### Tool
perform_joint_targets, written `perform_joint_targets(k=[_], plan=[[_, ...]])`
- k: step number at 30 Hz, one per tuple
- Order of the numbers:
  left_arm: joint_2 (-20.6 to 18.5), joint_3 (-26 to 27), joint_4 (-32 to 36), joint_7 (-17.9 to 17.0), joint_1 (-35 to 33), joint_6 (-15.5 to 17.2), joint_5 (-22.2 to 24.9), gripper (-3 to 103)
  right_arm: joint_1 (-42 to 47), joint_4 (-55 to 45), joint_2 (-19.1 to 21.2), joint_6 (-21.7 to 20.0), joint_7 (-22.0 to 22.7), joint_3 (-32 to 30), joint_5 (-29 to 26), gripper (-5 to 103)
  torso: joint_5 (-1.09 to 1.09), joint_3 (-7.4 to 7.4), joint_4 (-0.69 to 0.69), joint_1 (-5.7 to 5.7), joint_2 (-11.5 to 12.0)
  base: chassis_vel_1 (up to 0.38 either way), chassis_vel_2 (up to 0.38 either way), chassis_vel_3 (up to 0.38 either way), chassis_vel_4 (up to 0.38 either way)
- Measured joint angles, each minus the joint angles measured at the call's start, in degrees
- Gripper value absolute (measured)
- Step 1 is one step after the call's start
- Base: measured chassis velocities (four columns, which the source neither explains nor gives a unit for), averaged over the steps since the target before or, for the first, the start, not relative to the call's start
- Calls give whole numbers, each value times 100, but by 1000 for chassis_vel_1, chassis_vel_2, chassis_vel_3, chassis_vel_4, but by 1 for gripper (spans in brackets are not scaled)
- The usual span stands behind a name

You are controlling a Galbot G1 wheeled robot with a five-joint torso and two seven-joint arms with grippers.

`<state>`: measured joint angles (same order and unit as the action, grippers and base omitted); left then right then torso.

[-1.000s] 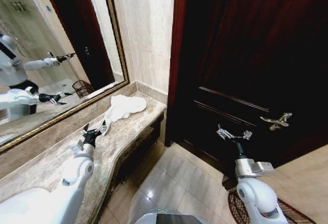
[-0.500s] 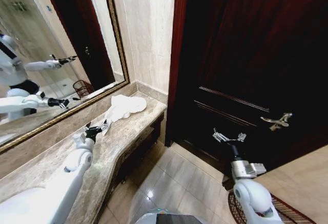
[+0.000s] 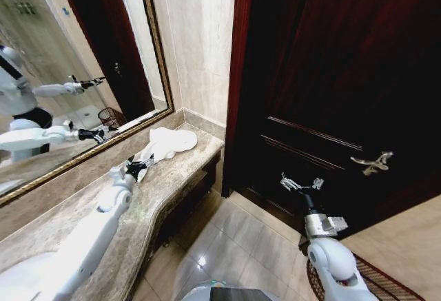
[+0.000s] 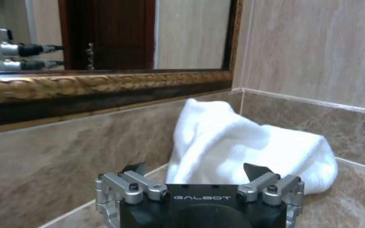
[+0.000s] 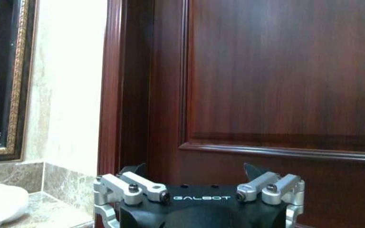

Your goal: Discard the used towel into the hamper.

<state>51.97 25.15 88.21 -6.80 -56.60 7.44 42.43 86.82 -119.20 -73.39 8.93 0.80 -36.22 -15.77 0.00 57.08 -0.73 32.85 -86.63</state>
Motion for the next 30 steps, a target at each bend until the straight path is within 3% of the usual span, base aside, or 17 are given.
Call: perform_joint_targets(k=[6,21,28,30], plan=[[78,-385,-383,-57,549,126,250,99,-12,60,-41,20,-30,51,106,100,-1,0,0,0,0,0,0,0,0],[317,-962,-1302,-109,1437,153,293,102,-5,59,-71,21,-26,94,178,100,-1,0,-1,0,0,0,0,0,0],[416,-1110,-1615,3,1697,101,291,88,4,49,-117,21,-24,125,207,100,0,0,0,0,0,0,0,0,0],[440,-1178,-1708,58,1771,73,291,77,5,45,-154,21,-24,134,219,100,0,0,0,0,0,0,0,0,0]])
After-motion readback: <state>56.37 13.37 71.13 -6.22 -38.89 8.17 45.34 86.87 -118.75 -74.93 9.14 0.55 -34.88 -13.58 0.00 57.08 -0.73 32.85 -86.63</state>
